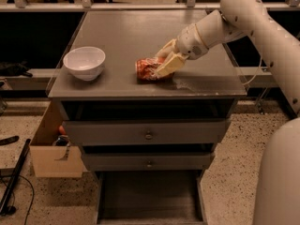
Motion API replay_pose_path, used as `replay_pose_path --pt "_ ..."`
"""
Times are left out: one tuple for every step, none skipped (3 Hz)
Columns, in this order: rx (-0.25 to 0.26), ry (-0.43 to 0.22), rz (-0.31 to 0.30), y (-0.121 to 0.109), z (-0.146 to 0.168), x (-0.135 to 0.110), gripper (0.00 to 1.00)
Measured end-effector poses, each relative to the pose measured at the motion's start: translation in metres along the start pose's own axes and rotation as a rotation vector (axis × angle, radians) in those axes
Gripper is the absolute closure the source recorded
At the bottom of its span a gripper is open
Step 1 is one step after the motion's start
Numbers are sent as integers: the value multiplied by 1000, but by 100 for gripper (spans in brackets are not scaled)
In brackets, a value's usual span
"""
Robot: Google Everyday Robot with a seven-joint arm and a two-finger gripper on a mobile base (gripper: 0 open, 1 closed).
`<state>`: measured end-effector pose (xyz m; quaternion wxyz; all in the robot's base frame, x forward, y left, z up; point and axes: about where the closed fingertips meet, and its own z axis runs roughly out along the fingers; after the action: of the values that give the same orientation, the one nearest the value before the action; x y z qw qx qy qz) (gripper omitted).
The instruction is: Place coke can into bottom drawer
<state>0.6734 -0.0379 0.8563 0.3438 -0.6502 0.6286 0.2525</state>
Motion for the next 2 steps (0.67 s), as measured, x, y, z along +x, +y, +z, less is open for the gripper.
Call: replay_pose_path --pt "57 -9 5 12 -22 -6 100" --pt "153 -2 11 36 -65 -13 100"
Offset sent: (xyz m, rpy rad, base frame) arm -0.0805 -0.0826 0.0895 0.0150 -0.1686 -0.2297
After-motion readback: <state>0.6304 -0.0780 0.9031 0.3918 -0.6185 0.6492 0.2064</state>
